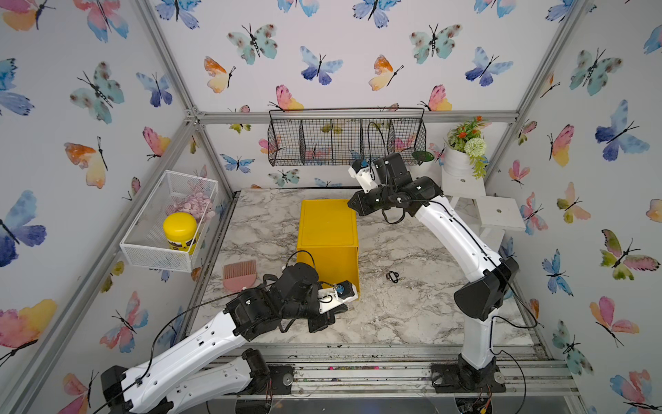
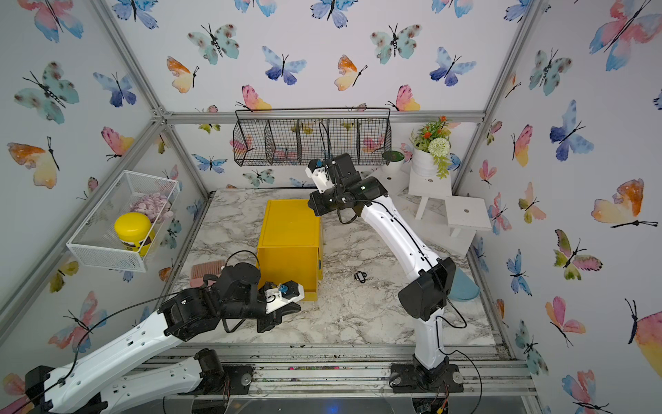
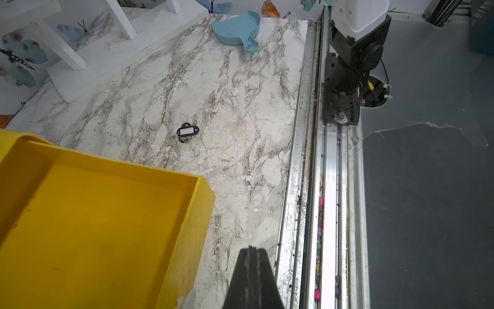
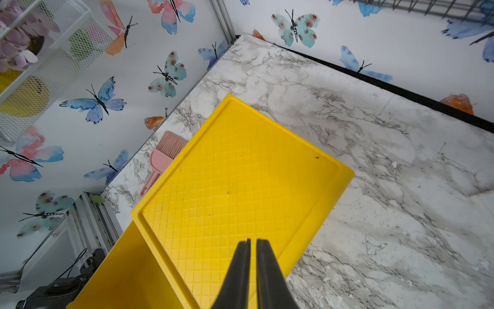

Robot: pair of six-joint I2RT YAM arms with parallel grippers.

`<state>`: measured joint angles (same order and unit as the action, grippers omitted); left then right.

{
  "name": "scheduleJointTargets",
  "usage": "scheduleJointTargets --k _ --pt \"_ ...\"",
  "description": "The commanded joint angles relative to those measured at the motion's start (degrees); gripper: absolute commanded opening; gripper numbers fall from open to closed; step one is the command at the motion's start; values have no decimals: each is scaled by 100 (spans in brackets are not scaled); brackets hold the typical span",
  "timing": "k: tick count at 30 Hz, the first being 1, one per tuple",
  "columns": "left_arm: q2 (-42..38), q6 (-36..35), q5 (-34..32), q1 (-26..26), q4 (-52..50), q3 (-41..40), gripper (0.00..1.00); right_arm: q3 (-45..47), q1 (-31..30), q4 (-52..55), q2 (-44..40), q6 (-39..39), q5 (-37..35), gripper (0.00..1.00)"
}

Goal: Take the keys out of the drawer
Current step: Place the key at the center of the board, then close the drawer in the storage box.

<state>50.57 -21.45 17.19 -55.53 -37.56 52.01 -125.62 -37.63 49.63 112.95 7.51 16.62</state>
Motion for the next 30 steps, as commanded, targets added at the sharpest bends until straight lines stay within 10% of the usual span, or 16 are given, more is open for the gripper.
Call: scheduleJointTargets --k 1,21,30 --pt "-30 -278 -58 -20 -34 -115 0 337 -73 6 -54 -174 55 13" --pt "171 -17 -1907 11 527 -593 0 144 -324 634 613 159 -485 13" --pt "390 247 -1405 814 1185 -497 0 290 -327 514 549 373 -423 12"
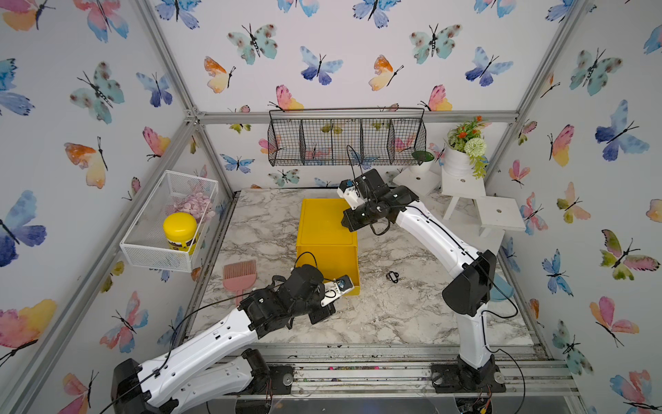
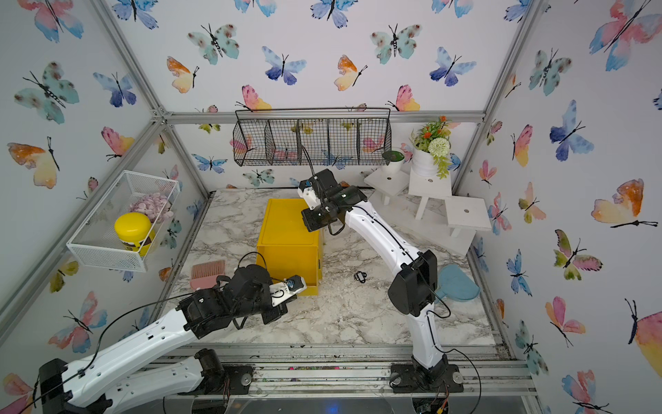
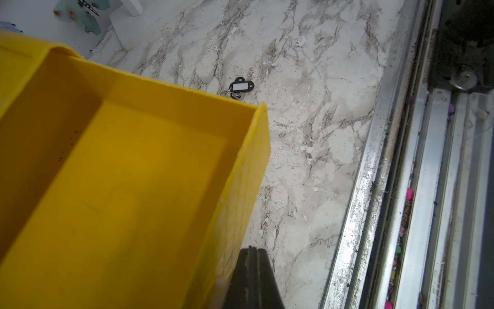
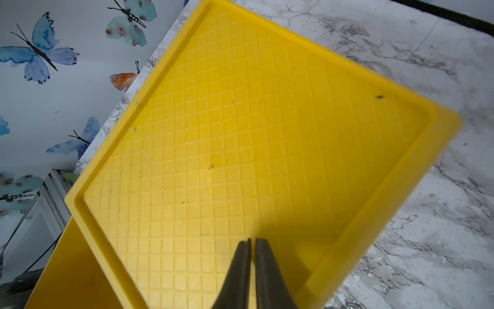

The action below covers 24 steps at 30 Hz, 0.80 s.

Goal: Take the keys out of the drawer
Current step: Close the drawer in the storage box.

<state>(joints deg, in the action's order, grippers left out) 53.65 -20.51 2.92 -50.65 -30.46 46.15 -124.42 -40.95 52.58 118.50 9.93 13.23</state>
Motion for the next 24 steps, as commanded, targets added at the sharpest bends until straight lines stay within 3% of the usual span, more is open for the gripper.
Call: scheduleJointTargets --k 1,7,13,24 --pt "107 138 33 370 517 87 0 208 3 202 -18 148 -95 12" --pt "399 68 22 607 760 149 0 313 6 182 -47 241 -43 12" --pt "650 473 13 1010 1193 187 0 363 8 183 -55 312 27 12" --pt "1131 673 -482 1049 1805 325 0 348 4 156 -72 378 110 11"
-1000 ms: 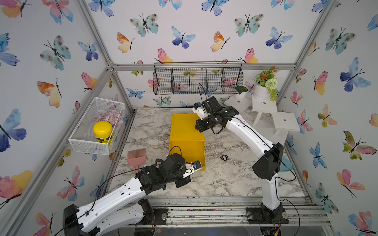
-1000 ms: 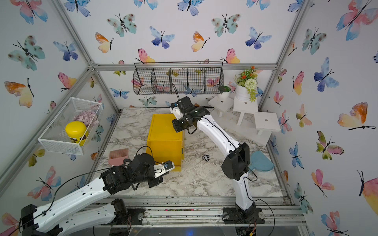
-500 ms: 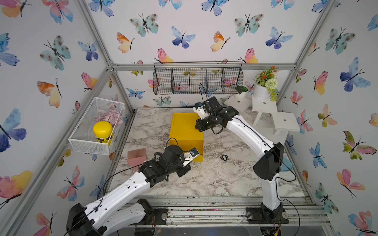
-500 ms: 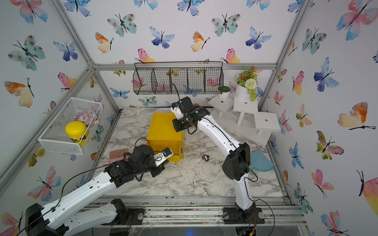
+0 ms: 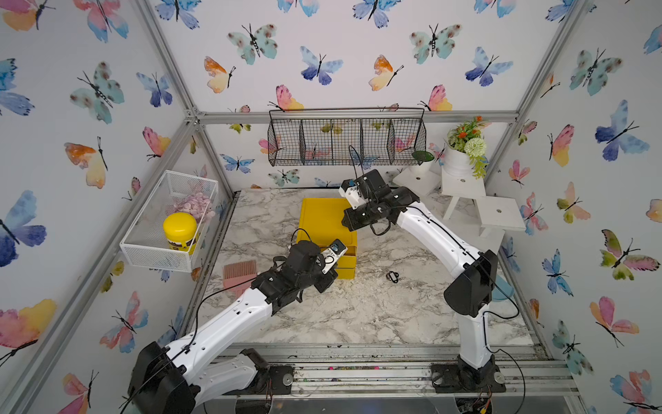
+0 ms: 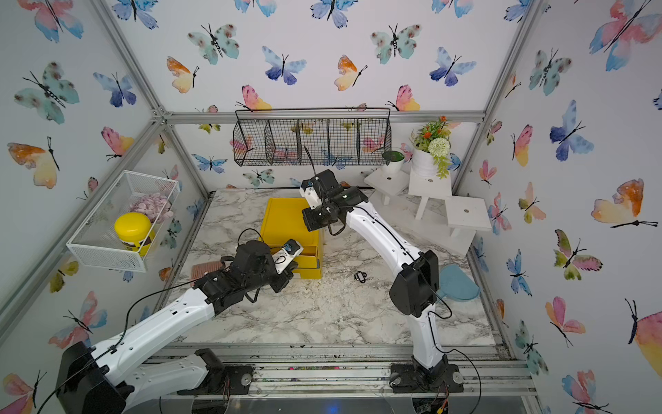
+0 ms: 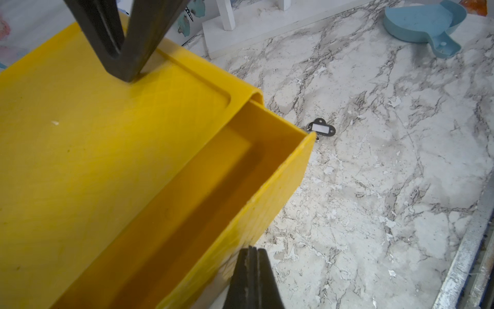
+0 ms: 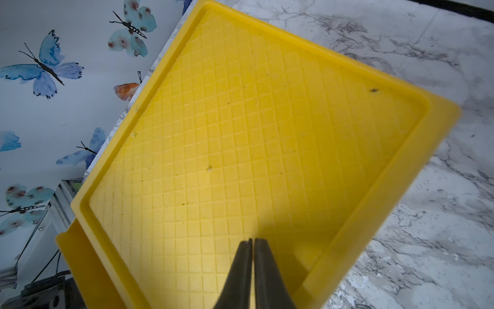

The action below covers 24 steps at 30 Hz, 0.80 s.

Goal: Take the keys out of the drawer
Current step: Close the drawer in the storage box.

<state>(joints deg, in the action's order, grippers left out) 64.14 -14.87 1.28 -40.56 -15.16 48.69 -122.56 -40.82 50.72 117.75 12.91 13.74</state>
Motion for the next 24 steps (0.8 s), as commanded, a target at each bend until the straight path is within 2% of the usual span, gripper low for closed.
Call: scheduleJointTargets --k 1,18,24 --pt "104 116 -384 47 292 66 0 169 -11 334 -6 80 52 11" --pt "310 877 -730 215 905 -17 0 426 -10 208 -113 90 45 10" --pt "-81 1291 -624 215 1002 -131 1 339 -10 237 -102 47 53 11"
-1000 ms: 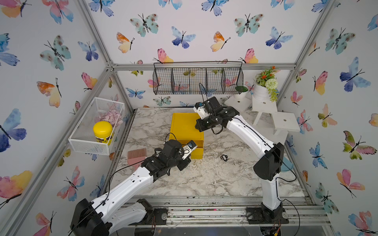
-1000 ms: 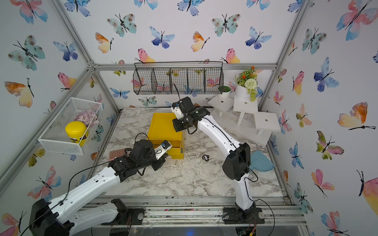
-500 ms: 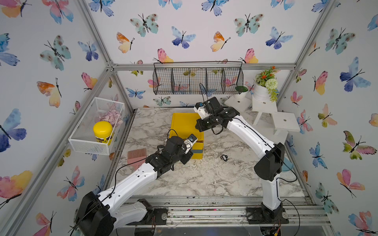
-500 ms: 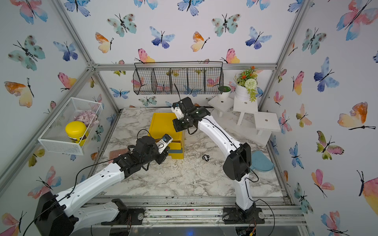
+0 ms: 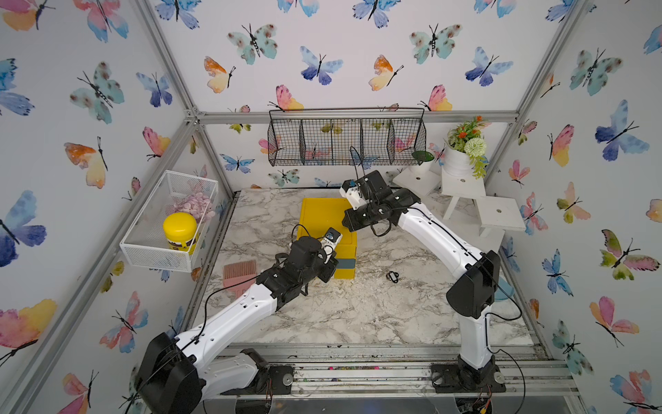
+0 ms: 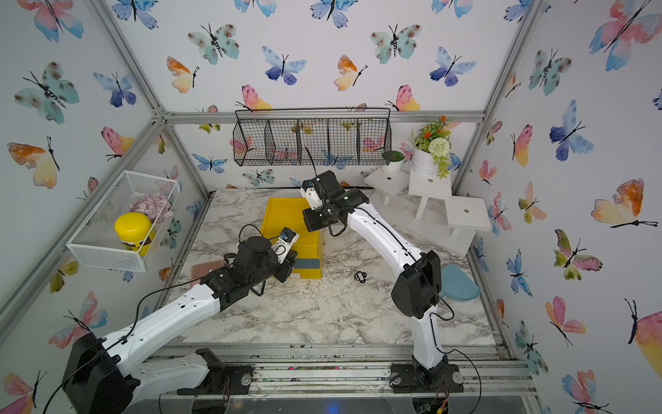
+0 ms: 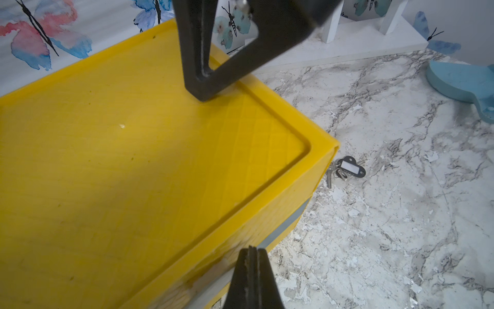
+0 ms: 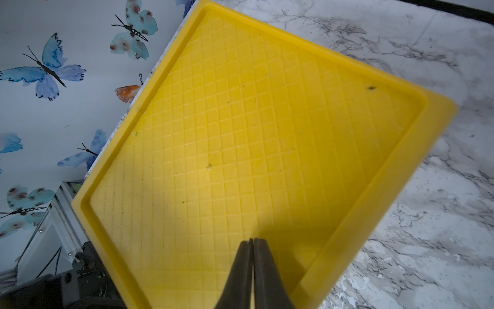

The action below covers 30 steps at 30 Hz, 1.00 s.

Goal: Take the keys out of the drawer
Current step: Close the drawer in the storage box, then open the drawer in the storage box.

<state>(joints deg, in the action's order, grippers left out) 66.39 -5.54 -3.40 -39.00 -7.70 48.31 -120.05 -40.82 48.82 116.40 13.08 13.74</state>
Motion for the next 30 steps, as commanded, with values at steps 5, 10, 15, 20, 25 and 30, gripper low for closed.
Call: scheduleJointTargets --k 5,10,15,20,25,30 --pt "-1264 1318 674 60 1099 -845 21 74 -6 357 29 2 197 10" --pt "-1954 2847 402 60 1488 -1751 35 9 -13 315 54 -29 329 10" --pt "-1858 3728 121 60 1753 -2140 38 -36 -8 321 56 -92 402 10" --pt "-1666 4490 -11 60 2328 -2570 38 -231 -13 466 19 -143 414 13" --pt "-1529 5130 -262 60 2730 -3053 37 123 -6 214 -264 -115 542 13" --pt "-1383 5321 -537 60 2895 -3089 37 329 -11 114 -388 -95 526 13"
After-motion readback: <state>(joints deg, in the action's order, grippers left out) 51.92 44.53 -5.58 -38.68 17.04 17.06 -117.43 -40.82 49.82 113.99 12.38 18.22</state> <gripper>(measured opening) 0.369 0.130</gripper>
